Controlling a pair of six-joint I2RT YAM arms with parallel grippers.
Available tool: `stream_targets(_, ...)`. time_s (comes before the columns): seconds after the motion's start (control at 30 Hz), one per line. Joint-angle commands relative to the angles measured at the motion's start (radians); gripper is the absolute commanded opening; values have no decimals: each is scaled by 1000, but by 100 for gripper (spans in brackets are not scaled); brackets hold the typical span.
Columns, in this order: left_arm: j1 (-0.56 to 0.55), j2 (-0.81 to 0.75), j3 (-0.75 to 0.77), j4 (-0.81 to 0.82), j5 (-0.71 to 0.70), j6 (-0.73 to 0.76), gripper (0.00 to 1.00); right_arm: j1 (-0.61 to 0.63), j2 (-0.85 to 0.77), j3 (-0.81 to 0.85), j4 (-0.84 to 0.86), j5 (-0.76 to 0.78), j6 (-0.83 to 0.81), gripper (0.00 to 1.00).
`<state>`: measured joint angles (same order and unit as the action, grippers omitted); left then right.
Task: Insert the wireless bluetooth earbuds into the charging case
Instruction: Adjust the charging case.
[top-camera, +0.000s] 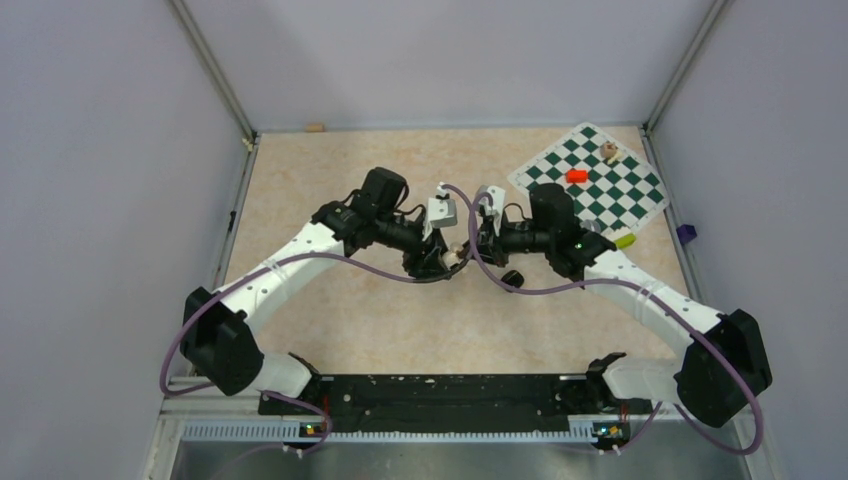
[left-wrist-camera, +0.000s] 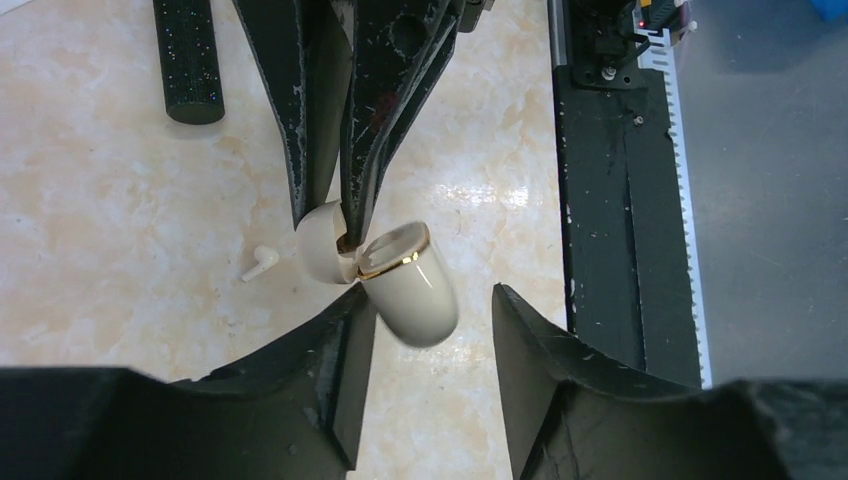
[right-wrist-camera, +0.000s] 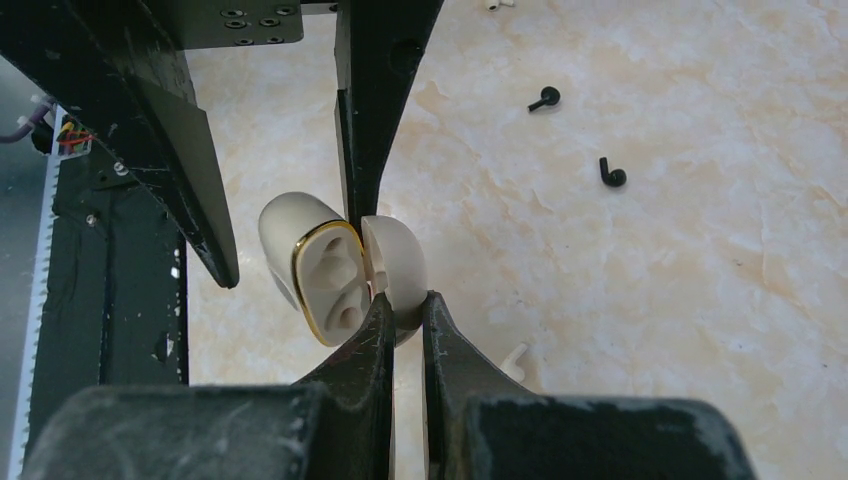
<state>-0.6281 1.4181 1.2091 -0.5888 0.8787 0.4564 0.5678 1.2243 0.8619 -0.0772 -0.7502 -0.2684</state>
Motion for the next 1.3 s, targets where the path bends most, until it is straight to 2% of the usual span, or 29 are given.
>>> stream_targets(0.0, -4, 6, 28, 11, 16, 12, 46, 14, -31, -1, 61, -3, 11, 0)
stream_targets(0.1, -4, 0, 22, 30, 28, -5, 41, 15, -34, -7, 69, -1, 19, 0)
stream_targets(0.2, -4, -4, 21, 36, 30, -13, 42, 15, -33, -8, 69, -1, 21, 0)
stream_targets(0.4, -3, -15, 8, 54, -25, -19, 67, 15, -46, -14, 68, 18, 24, 0)
stream_targets(0.5, -2, -25, -7, 79, -47, -33, 68, 15, -56, -18, 94, 25, 26, 0)
stream_targets(0.6, -1, -29, -14, 89, -48, -41, 60, 15, -59, -17, 98, 17, 35, 0)
stream_targets(0.77, -2, -22, -14, 104, -52, -57, 57, 15, -65, -17, 104, 14, 47, 0)
stream_targets(0.9, -1, -15, -10, 107, -44, -63, 49, 15, -66, -18, 107, 11, 52, 0)
stream_targets(1.07, -1, -12, -10, 106, -40, -65, 32, 15, -67, -20, 109, 10, 52, 0)
stream_targets(1.27, -1, -14, -12, 104, -41, -61, 2, 15, -74, -18, 110, 15, 55, 0)
